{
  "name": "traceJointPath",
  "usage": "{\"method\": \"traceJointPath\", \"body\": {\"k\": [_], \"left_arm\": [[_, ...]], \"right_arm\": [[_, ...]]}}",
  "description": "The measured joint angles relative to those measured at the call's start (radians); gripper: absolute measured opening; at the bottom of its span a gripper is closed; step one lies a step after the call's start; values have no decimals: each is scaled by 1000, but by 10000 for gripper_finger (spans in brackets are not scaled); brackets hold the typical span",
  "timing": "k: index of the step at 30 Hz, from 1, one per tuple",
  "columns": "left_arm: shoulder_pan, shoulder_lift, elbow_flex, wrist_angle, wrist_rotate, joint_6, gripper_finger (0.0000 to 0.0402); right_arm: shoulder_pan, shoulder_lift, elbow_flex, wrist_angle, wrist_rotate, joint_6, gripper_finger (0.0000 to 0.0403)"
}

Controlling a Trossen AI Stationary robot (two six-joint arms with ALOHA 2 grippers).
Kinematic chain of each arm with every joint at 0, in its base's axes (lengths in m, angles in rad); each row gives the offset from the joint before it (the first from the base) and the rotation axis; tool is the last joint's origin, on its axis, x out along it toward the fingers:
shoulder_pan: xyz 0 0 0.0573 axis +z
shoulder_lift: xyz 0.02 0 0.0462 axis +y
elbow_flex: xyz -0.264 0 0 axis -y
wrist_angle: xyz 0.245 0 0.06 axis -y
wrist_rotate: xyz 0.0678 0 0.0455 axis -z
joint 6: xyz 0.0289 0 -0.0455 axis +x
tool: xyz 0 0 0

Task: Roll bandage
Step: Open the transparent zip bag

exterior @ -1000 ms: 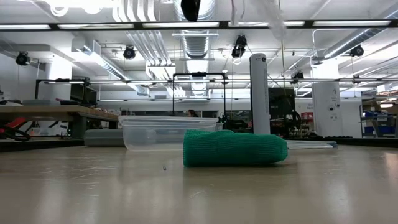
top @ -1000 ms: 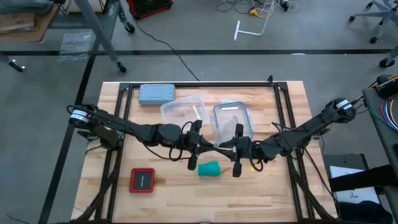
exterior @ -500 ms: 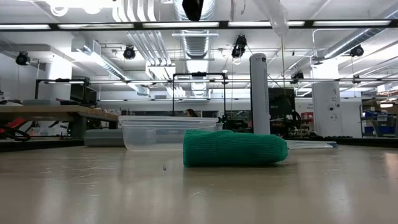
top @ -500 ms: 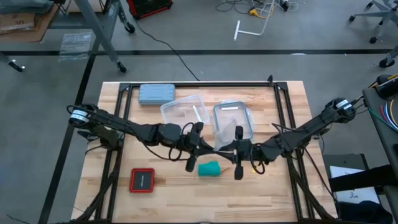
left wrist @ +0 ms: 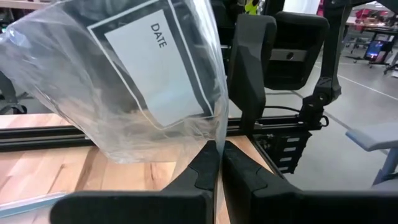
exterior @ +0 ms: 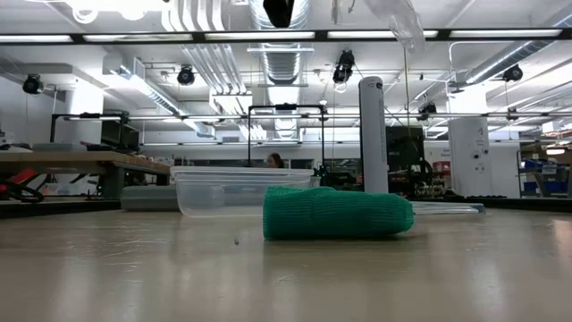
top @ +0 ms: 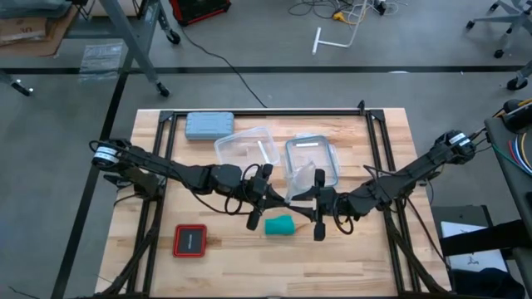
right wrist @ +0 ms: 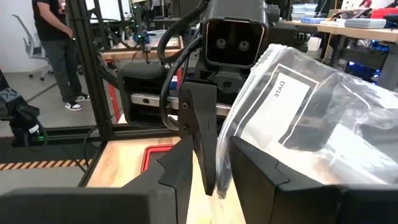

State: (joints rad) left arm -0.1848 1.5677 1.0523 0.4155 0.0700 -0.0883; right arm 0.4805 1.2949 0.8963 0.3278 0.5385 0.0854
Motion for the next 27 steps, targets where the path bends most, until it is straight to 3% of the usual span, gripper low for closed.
{"method": "traceJointPath", "body": {"k": [12,17,27], "left_arm": [[4,-1,0,-28,4,0,4],[8,-2,2,-38,2,0,4],[11,-2,1,-54,0,0,4]], "right_arm": [[13,0,0,-4,8,-43,6],[40,-5,0,-16,97,-57,1],[72,-25,0,-77,116,41,0]]}}
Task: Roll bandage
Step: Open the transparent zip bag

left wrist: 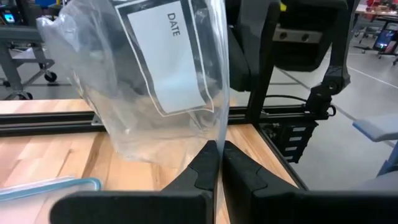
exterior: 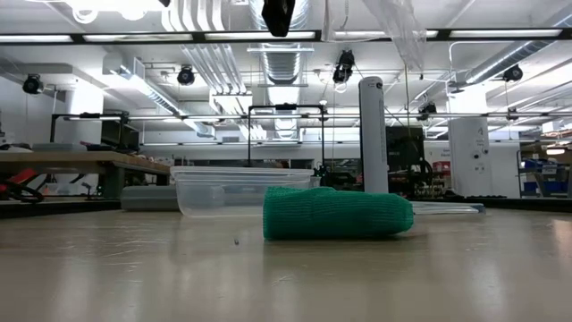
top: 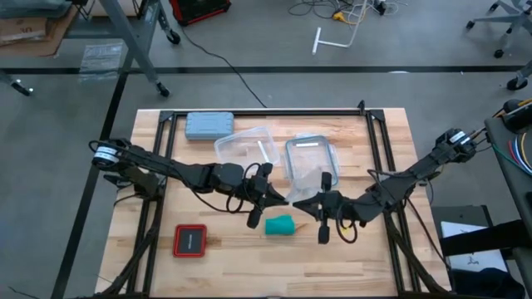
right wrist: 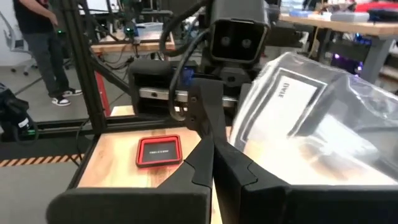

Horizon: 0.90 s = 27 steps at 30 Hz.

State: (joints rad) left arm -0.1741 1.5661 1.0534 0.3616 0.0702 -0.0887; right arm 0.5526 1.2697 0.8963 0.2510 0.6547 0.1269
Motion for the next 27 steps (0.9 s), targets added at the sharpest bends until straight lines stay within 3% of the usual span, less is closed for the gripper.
{"method": "traceJointPath", "body": {"k": [12,18,22,27], "left_arm": [[0,-10,0,3,2,-4,4],[2,-10,-1,111,203,-72,4],[2,-11,-1,161,263,-120,4],[13,-13,-1,100,261,-138,4]], "right_arm": [[2,0,0,-15,27,-1,0],[6,17,0,-11,24,-101,2],[6,41,0,-6,2,-144,30],[8,56,16,-13,-8,-149,106]]}}
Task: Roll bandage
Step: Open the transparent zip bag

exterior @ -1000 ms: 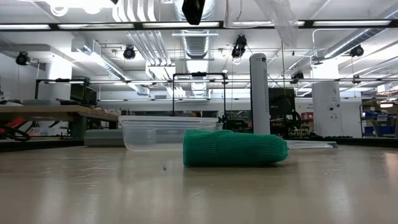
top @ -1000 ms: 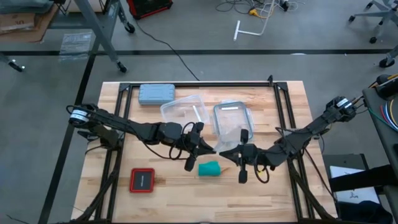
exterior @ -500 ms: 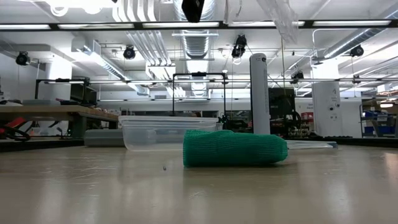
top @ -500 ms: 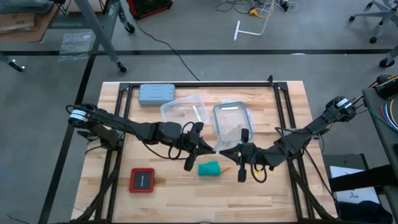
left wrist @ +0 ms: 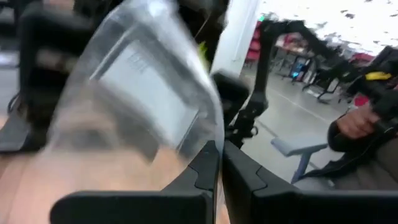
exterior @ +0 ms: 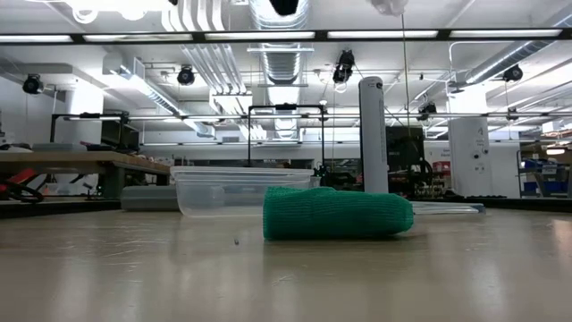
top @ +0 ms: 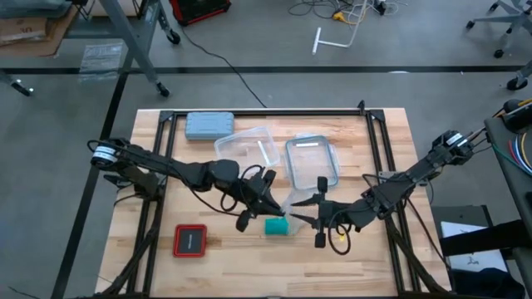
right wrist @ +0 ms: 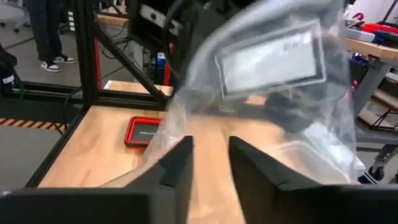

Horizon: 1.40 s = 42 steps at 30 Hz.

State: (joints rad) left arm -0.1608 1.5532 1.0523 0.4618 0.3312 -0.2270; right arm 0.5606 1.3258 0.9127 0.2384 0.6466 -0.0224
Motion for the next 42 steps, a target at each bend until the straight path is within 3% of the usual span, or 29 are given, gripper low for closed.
{"method": "traceJointPath", "body": {"k": [4,8,13,16,21,26,27,35,42], "left_arm": [[18,0,0,-100,-27,-6,4],[33,0,0,-132,-34,-21,4],[35,0,0,-116,-35,-22,4],[34,-1,0,-87,-34,-23,4],[32,-1,0,-70,-34,-27,4],[31,-4,0,-86,-33,-40,4],[32,-13,0,-111,-29,-43,4],[27,-137,0,-371,-74,2,4],[13,-164,-2,-419,-164,5,4]], "right_arm": [[5,-2,25,-8,1,-5,171],[9,-8,74,-136,8,25,219],[9,19,136,-325,35,145,245],[9,54,161,-346,78,143,244],[9,117,220,-366,166,110,187],[13,151,279,-453,170,81,33],[19,151,286,-469,171,82,18],[56,102,284,-546,203,170,2],[56,97,284,-537,217,173,0]]}}
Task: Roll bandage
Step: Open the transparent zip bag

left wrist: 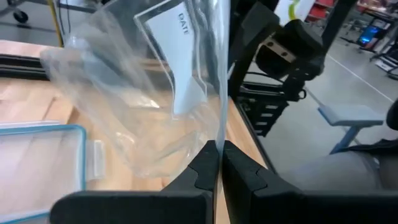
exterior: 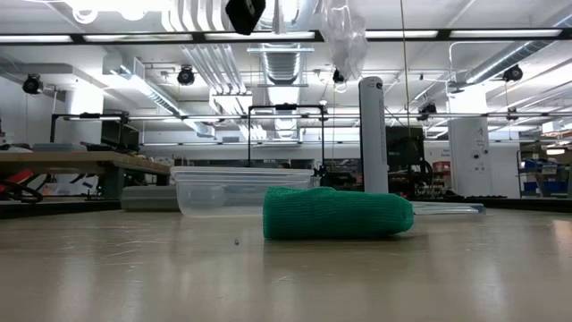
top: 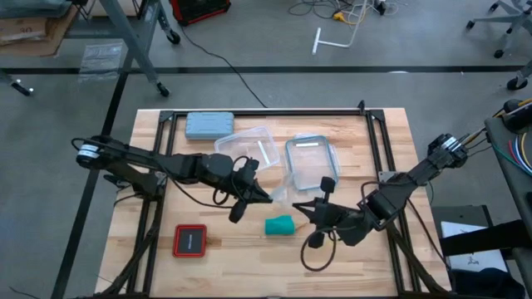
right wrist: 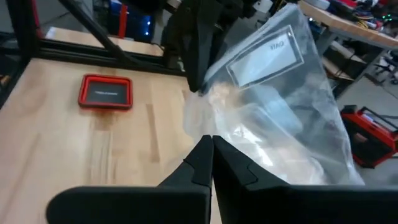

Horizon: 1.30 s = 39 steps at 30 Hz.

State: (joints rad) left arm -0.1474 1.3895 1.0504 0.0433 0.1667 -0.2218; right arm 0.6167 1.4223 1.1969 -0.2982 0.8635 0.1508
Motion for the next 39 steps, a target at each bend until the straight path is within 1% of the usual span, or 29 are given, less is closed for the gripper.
{"method": "traceJointPath", "body": {"k": [4,7,10,17,20,22,24,26,28,30,31,32,36,39], "left_arm": [[0,0,0,16,-2,0,4],[-1,0,0,15,-1,3,4],[-2,0,0,21,-2,3,4],[-2,0,0,24,-2,3,4],[-3,0,0,24,-1,4,4],[-3,0,0,24,-2,12,4],[-3,0,0,23,-1,14,4],[-3,0,-3,24,-1,15,4],[-3,0,-6,21,-1,17,4],[-3,0,-7,21,-2,22,4],[-3,0,-7,22,-2,24,4],[-3,0,-7,22,-2,26,4],[-6,-1,-8,23,0,26,7],[-20,-3,-8,15,9,27,26]], "right_arm": [[1,0,-1,2,-8,10,1],[-2,4,-1,4,-29,-3,14],[-9,16,-2,2,-36,-10,45],[-51,58,-1,5,-6,-21,144],[-84,73,7,21,4,-18,169],[-109,74,8,40,-13,-13,174],[-129,74,9,61,-54,-8,168],[-138,74,9,70,-79,-9,144],[-139,74,9,79,-85,-18,100],[-139,74,9,80,-89,-28,41],[-139,74,9,80,-96,-38,21],[-139,74,9,81,-96,-43,13],[-139,74,9,86,-96,-39,2],[-133,72,5,80,-98,-11,1]]}}
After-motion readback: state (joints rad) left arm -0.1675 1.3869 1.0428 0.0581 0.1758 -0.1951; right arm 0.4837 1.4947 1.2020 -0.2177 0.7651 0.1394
